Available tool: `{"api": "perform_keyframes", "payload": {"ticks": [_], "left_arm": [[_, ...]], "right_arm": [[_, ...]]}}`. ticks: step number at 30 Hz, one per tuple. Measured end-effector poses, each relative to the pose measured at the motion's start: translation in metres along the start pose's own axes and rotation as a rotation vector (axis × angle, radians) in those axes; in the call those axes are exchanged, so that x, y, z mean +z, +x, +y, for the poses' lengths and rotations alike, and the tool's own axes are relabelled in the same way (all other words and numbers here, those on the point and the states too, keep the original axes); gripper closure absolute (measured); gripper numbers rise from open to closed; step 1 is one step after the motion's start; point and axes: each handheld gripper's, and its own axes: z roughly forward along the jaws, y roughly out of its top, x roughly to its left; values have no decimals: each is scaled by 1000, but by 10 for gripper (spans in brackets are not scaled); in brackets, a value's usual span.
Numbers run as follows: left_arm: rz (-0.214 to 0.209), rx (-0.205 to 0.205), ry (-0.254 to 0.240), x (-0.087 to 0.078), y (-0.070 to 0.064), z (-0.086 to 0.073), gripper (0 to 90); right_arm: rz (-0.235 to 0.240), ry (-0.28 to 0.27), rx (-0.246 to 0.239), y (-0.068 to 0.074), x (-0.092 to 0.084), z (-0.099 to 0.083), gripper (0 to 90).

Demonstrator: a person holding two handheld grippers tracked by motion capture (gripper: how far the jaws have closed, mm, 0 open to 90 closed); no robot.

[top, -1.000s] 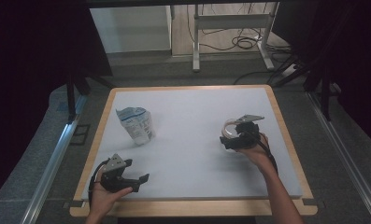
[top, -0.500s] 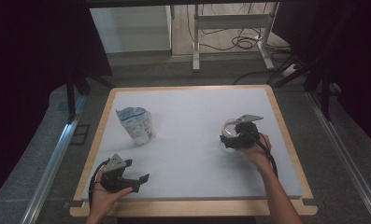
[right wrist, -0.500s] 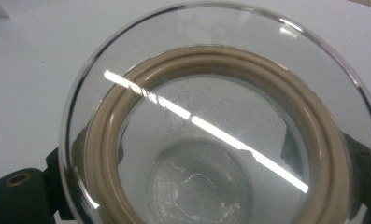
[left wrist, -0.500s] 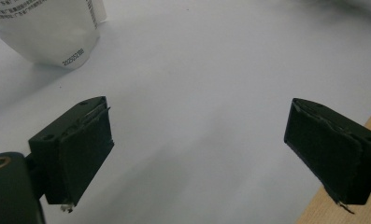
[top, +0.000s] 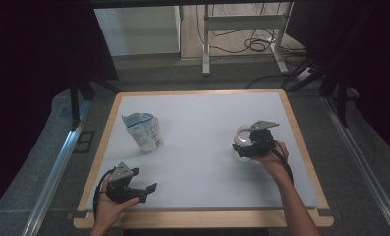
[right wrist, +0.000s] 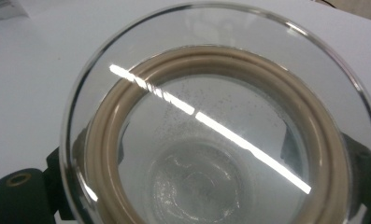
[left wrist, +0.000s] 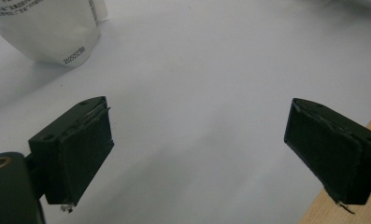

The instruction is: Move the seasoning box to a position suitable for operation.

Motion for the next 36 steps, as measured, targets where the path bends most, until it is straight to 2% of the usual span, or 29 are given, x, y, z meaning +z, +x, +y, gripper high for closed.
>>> {"api": "perform_keyframes", "payload": {"ticks": [4, 14, 16, 28, 34, 36], "left_arm": [[0, -1, 2, 1, 0, 0, 78], [-1, 0, 9, 2, -1, -1, 78], [-2, 1, 10, 2, -2, -1, 79], [-5, 4, 14, 3, -2, -1, 79], [-7, 3, 21, 6, -3, -2, 79], [-7, 4, 21, 6, -3, -2, 79]], "right_arm": [[15, -19, 2, 2, -8, 1, 114], [37, -44, -37, 14, -29, 1, 114], [56, -48, -54, 20, -34, 0, 114], [118, -38, -117, 41, -38, -7, 114], [161, -35, -157, 52, -37, -10, 113], [191, -34, -172, 58, -36, -12, 113]]}}
